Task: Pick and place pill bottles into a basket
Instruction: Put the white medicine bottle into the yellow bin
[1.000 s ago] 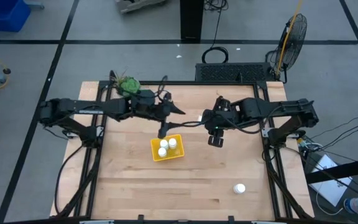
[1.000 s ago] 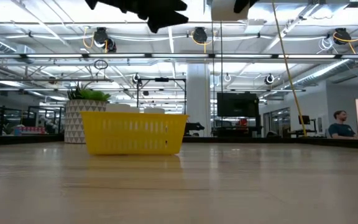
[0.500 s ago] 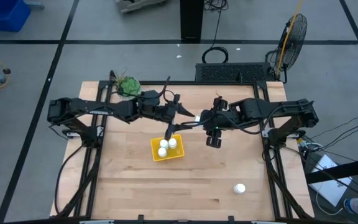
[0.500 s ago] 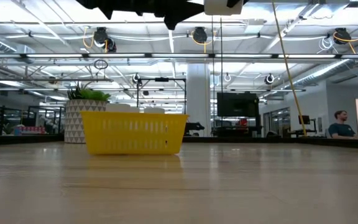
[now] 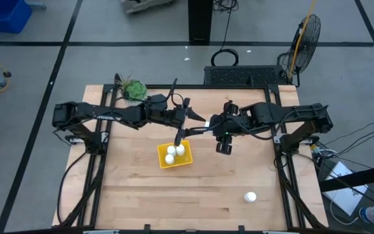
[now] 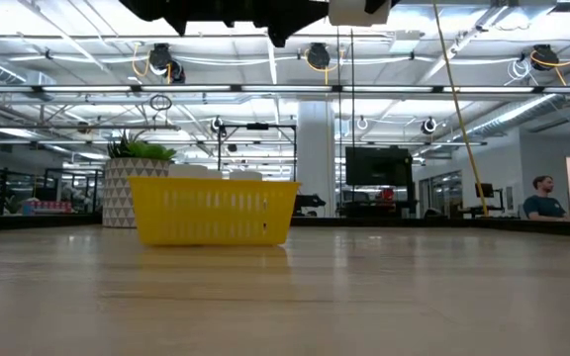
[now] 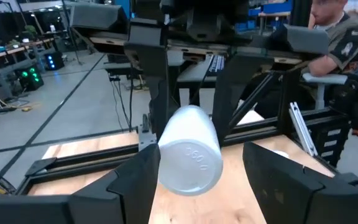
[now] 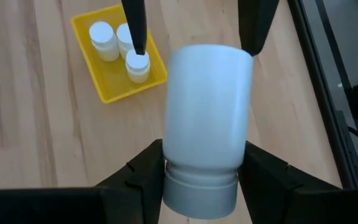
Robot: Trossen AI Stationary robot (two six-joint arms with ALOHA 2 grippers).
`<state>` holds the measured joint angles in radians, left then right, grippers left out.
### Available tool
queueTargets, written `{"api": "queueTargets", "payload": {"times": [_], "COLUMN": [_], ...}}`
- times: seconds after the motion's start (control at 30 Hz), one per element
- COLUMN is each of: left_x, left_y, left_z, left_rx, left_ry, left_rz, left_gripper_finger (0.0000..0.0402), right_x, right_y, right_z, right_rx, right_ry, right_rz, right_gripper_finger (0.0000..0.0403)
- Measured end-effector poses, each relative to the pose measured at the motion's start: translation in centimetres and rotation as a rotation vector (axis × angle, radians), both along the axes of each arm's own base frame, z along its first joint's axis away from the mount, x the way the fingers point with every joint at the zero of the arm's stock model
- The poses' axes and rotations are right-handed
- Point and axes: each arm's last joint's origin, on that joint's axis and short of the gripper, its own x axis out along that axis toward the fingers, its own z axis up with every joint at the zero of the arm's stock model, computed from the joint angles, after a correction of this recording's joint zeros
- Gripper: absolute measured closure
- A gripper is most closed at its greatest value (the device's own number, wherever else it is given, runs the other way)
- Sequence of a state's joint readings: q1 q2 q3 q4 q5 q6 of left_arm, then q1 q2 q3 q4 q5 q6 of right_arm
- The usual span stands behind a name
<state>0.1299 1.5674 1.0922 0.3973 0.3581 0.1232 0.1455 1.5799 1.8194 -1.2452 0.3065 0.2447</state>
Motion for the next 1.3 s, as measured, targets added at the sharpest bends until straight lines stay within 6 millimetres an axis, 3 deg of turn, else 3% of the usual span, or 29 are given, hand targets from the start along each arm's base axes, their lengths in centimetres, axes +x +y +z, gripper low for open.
{"api": "queueTargets", "payload": {"times": [0.2, 0.73, 0.83, 0.93, 1.3], "left_x": [1.0, 1.0, 1.0, 1.0, 0.9], "left_y": [0.1, 0.1, 0.0, 0.0, 0.2], "left_z": [-1.4, -1.0, -1.0, -1.0, -0.8], "left_rx": [-0.005, -0.001, 0.012, 0.036, 0.079], "left_ry": [0.009, -0.028, -0.032, -0.039, -0.070], "left_rz": [-0.011, -0.012, -0.039, -0.059, -0.110], "left_gripper_finger": [0.0160, 0.0161, 0.0178, 0.0230, 0.0230], "right_x": [0.5, 0.5, 0.5, 0.5, 0.7], "right_y": [0.1, 0.1, 0.1, 0.2, 0.2], "right_z": [0.2, 0.3, 0.3, 0.3, 0.4], "right_rx": [0.006, 0.020, 0.020, 0.018, 0.012], "right_ry": [-0.047, -0.054, -0.054, -0.056, -0.082], "right_rz": [0.003, 0.031, 0.031, 0.030, 0.029], "right_gripper_finger": [0.0246, 0.0246, 0.0246, 0.0246, 0.0246]}}
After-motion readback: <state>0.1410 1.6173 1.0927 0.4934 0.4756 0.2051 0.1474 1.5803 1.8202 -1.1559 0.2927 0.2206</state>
